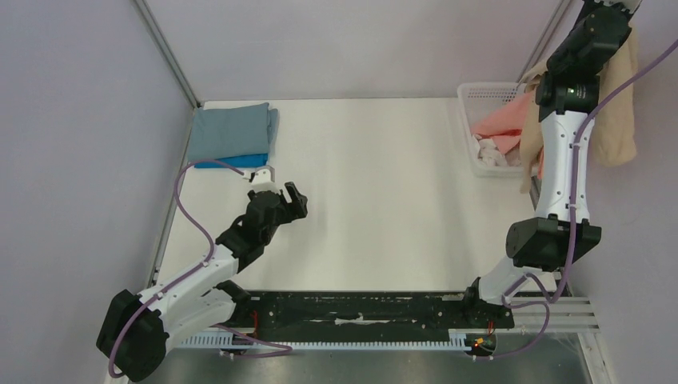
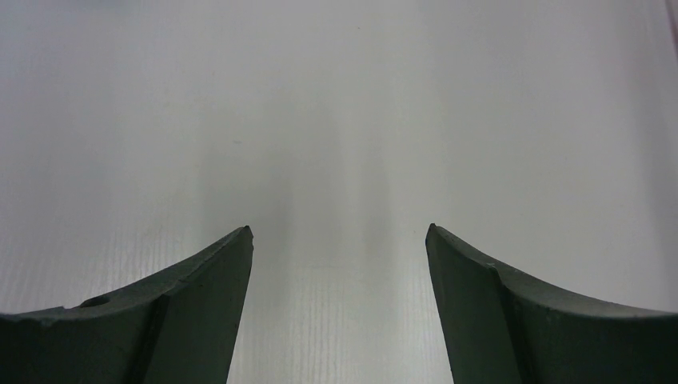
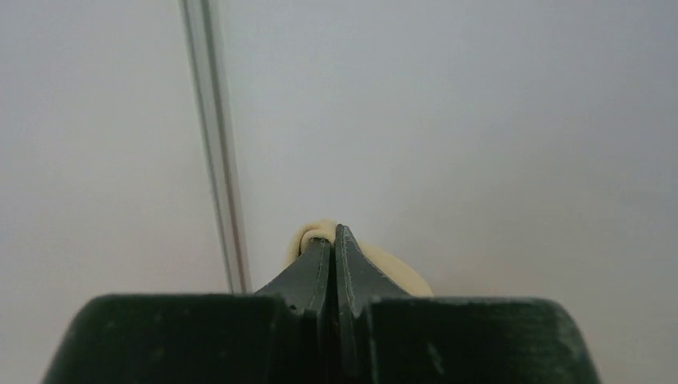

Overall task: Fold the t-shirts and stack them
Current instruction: Grab crumpled tshirt from bin with the right arm

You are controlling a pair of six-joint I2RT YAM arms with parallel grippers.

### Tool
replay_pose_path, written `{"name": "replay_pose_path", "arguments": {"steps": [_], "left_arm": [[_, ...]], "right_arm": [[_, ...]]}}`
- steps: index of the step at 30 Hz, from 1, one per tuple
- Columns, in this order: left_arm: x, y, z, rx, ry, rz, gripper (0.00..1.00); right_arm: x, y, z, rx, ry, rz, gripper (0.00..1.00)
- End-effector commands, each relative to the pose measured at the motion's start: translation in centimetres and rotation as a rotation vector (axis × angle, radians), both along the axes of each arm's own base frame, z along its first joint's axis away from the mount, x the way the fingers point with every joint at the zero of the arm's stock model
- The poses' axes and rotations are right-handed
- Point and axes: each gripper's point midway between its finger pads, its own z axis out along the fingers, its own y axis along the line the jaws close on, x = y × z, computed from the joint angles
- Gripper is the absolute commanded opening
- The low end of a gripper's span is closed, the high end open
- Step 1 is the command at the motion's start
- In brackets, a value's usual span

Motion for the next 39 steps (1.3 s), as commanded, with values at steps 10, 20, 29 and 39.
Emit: {"name": "replay_pose_path", "arguments": {"steps": [10, 20, 29, 39], "left_arm": [[0.8, -0.2, 2.1, -0.013, -0.06, 0.008, 0.85], [0.9, -0.2, 1.8, -0.008, -0.055, 0.01, 0.86], [0.8, 0.0, 2.1, -0.014, -0.065, 0.015, 0.86], [0.8, -0.2, 2.0, -0.019, -0.061, 0.008, 0.86]], "right_arm": [[7.3, 10.0, -0.5, 0.127, -0.025, 0.794, 0.0], [6.5, 1.2, -9.8, 0.252, 0.16, 0.478, 0.0], [6.8, -0.4, -7.7, 0.346, 0.099, 0.592, 0.01], [-1.6, 12.4, 8.6, 0.032, -0.273, 1.161, 0.02]]}}
